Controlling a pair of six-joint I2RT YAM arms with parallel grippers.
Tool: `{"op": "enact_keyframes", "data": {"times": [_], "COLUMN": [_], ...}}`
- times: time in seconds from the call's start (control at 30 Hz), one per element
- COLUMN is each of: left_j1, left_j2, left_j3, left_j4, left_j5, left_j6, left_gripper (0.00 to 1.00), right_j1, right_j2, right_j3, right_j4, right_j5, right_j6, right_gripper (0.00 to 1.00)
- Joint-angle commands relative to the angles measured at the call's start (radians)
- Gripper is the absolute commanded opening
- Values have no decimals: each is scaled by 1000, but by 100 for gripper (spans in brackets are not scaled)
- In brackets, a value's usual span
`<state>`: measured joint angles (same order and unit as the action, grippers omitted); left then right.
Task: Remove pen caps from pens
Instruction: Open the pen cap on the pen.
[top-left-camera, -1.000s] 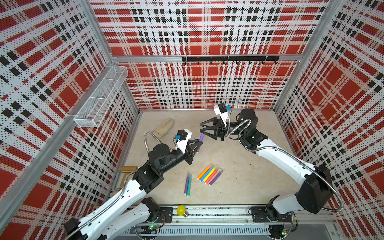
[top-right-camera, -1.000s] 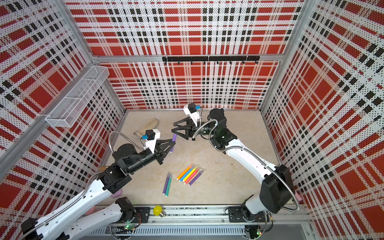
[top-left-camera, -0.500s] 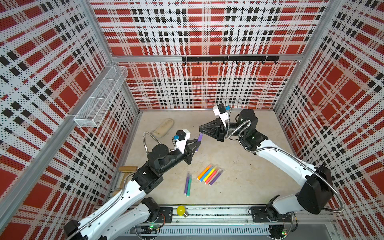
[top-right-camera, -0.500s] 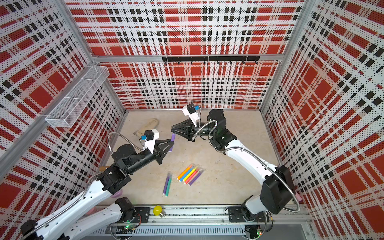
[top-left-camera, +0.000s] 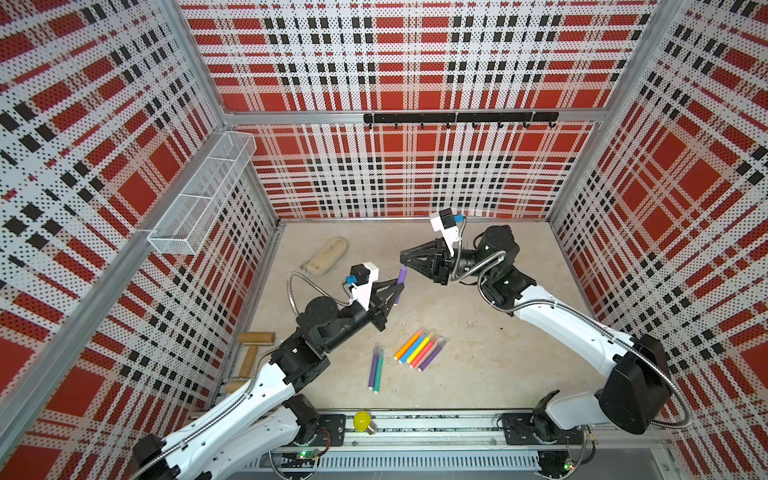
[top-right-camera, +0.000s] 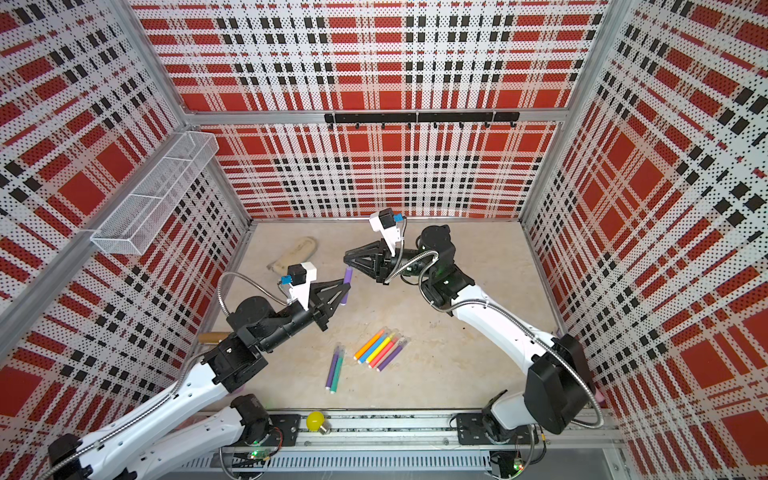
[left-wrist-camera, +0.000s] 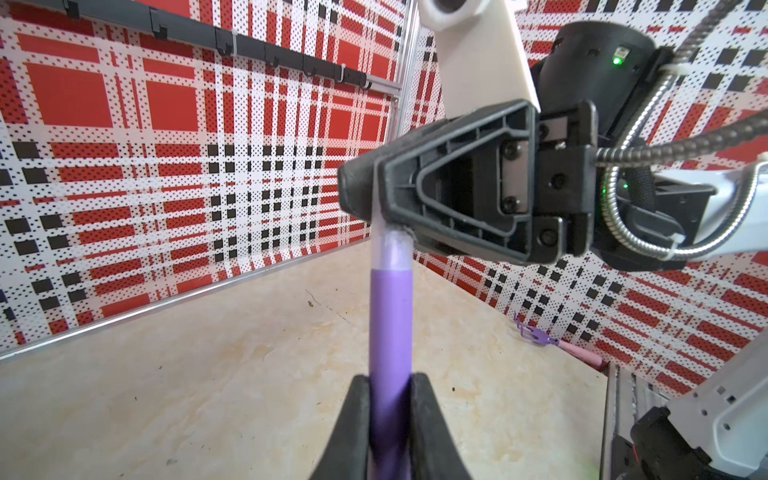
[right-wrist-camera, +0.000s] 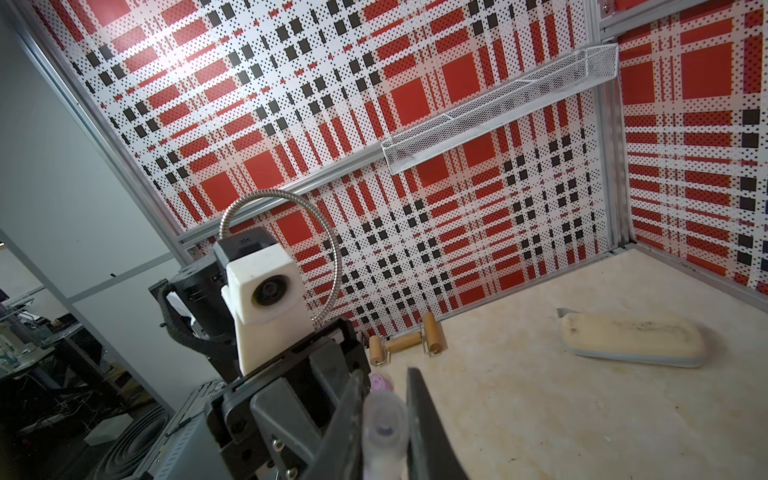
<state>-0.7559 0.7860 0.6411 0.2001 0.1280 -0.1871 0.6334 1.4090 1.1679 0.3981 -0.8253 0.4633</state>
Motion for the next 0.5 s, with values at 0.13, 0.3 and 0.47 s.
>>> {"op": "enact_keyframes", "data": {"times": [0.13, 0.3, 0.47], "left_j1": [-22, -29, -37], "left_j2": [-20, 22, 21], "left_j3": [-47, -50, -41], "left_j4": [-149, -156, -161], "left_j5": [61, 76, -10], "left_j6": [-30, -29, -35], "left_gripper": [0, 0, 0], "right_j1": [-24, -25, -26], "right_j2": [-143, -158, -147], "right_j3": [17, -16, 34], "right_j4": [163, 269, 113], "right_j5": [265, 281, 385], "right_j6": [-123, -94, -132], "right_gripper": [0, 0, 0]}}
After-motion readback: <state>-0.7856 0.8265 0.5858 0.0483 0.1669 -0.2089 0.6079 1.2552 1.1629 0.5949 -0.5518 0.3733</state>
